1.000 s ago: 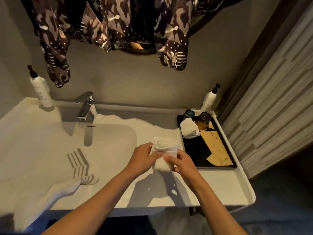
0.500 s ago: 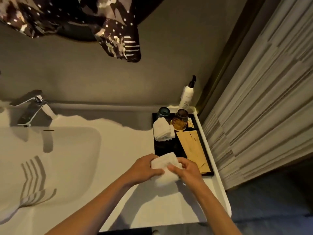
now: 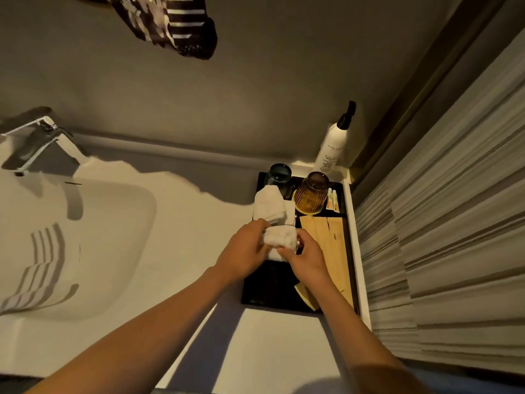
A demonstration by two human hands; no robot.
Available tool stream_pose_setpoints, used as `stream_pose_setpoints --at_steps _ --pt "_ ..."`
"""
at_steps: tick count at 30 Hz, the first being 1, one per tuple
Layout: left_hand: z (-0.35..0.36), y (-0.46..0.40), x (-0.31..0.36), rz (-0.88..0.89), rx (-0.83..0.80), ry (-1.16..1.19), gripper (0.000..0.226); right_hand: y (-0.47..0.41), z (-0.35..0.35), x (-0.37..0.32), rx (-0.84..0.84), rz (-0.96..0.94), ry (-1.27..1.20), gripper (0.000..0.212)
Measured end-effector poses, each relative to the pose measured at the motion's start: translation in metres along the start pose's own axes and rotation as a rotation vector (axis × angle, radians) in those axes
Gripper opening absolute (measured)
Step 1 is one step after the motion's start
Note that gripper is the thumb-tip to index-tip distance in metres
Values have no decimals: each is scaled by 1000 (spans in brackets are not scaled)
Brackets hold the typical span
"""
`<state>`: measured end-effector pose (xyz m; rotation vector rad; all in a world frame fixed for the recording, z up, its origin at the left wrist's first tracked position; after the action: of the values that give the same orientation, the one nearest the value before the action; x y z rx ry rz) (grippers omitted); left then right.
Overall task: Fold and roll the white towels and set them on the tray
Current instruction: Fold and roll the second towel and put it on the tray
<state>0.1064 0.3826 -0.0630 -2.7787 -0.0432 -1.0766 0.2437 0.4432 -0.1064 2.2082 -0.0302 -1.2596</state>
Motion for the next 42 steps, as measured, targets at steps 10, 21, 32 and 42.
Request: stream_pose_setpoints --at_steps 10,21,32,42 --pt "-5 -4 -14 -108 173 1 46 -7 -12 12 324 17 -50 52" --pt "-5 17 -3 -116 183 267 55 0 -1 16 182 -96 166 103" --pt "1 19 -28 -256 89 -34 43 -1 -4 35 -10 53 29 33" --pt "-26 30 3 -65 322 -377 47 4 -10 9 354 123 360 36"
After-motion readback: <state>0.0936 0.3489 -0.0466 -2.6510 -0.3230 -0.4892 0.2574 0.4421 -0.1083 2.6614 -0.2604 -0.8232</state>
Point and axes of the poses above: each hand's wrist, its own y-axis away from the middle knuckle, its own z-axis out of the palm, x = y × z, the point moved 10 cm from there along -y, towards the middle knuckle, and after that the axes turned 13 degrees about z, right-handed, at the moved point
